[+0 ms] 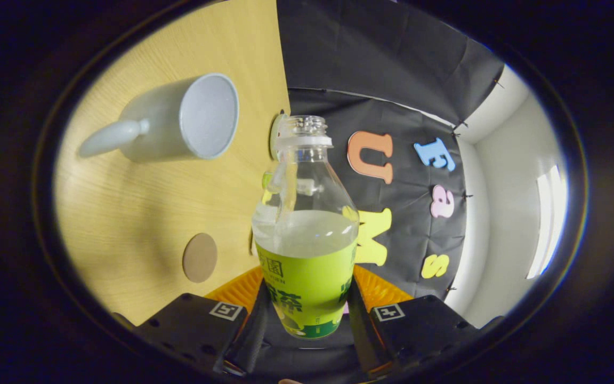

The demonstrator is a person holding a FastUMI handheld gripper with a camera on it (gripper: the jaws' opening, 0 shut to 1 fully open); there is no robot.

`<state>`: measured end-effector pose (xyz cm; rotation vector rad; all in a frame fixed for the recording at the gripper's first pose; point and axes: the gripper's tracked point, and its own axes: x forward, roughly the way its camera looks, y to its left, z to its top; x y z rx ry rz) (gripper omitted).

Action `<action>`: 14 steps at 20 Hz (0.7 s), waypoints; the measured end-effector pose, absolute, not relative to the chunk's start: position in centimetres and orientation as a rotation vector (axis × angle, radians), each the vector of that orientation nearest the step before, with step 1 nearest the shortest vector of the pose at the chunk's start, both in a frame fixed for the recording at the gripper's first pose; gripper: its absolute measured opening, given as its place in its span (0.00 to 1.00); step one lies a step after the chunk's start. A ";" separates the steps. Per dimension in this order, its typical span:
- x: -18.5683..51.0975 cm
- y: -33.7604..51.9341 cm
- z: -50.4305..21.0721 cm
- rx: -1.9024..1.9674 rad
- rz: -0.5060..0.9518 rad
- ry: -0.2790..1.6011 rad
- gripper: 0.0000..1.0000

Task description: Take the bottle from table, then pour the juice into the cup, finally place the bottle on the coaster

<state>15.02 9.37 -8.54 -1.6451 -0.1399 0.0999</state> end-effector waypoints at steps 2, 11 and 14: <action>15.0 9.5 -8.4 -1.673 0.099 -0.145 0.75; 15.6 9.3 -7.9 -1.699 0.082 -0.147 0.75; 16.3 9.1 -7.2 -1.705 0.071 -0.140 0.75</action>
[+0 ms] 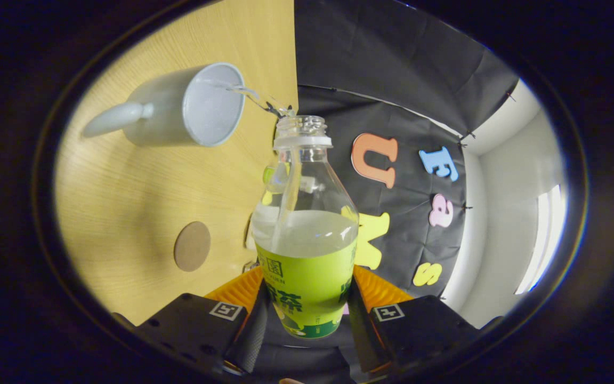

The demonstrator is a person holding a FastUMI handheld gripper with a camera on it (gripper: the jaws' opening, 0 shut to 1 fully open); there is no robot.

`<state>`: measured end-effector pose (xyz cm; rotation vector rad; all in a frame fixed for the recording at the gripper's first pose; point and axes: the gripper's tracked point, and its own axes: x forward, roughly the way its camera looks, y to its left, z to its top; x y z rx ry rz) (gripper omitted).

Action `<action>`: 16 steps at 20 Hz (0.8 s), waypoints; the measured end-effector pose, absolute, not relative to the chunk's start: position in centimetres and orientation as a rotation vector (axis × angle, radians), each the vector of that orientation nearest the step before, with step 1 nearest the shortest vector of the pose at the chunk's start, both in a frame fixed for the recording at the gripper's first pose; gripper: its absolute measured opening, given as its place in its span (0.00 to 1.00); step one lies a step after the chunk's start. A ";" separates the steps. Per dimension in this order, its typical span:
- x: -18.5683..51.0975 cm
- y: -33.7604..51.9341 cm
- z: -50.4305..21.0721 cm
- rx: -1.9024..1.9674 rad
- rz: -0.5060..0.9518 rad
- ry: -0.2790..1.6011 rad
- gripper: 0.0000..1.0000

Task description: Take the bottle from table, then pour the juice into the cup, finally place the bottle on the coaster

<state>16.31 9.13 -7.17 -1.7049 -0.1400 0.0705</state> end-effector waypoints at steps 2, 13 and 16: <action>16.3 9.0 -6.9 -1.712 0.064 -0.139 0.75; 16.8 8.5 -5.4 -1.772 0.031 -0.135 0.75; 17.0 8.5 -5.0 -1.789 0.027 -0.137 0.75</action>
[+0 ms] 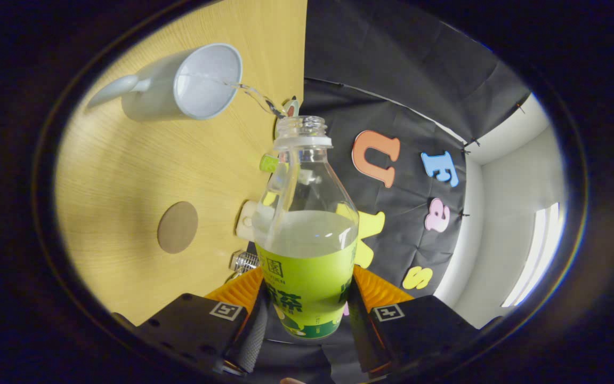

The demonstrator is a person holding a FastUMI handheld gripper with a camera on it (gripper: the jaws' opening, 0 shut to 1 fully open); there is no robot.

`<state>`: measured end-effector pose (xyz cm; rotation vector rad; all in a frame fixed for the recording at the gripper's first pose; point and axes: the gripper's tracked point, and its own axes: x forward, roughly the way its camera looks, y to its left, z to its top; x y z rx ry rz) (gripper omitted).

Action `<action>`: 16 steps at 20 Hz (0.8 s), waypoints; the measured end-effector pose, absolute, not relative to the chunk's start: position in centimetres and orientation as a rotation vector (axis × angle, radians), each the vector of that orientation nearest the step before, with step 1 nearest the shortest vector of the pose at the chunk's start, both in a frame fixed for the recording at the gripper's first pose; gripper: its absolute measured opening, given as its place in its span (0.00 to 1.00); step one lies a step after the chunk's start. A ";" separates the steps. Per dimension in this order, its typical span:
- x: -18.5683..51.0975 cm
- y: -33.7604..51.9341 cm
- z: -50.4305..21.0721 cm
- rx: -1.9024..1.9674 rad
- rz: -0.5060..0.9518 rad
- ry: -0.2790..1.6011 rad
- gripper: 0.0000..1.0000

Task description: Take the bottle from table, then pour the juice into the cup, finally place the bottle on the coaster

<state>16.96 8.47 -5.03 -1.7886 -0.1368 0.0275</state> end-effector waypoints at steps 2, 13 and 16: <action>17.0 8.6 -4.8 -1.805 0.024 -0.140 0.75; 17.4 9.4 -3.3 -1.885 -0.009 -0.178 0.74; 17.2 9.7 -2.8 -1.925 -0.018 -0.195 0.74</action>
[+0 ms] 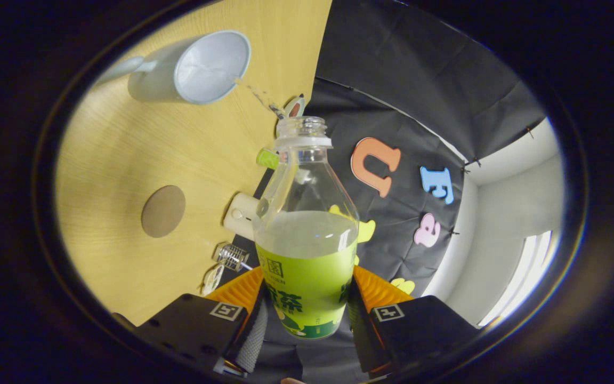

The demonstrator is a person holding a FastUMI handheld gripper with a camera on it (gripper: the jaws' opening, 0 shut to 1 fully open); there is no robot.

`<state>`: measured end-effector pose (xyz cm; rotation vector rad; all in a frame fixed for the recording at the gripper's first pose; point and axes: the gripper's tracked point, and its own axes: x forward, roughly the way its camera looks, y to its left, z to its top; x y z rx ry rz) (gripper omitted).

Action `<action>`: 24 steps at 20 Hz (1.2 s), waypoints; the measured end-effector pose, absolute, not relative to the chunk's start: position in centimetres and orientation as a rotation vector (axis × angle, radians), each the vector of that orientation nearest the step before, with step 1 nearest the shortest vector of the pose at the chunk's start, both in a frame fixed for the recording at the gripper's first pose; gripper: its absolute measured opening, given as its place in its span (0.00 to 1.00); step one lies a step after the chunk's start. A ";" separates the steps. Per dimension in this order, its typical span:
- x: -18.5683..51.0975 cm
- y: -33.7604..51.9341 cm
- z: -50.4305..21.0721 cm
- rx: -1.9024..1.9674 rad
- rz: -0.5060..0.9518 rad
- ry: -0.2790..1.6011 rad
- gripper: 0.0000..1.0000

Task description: Take the bottle from table, then pour the juice into the cup, finally place the bottle on the coaster

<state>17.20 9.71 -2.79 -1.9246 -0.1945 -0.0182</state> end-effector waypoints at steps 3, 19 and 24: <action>17.5 9.9 -2.5 -1.944 -0.023 -0.201 0.74; 17.3 11.1 -1.1 -2.021 -0.059 -0.272 0.74; 17.3 11.1 -1.0 -2.007 -0.058 -0.275 0.74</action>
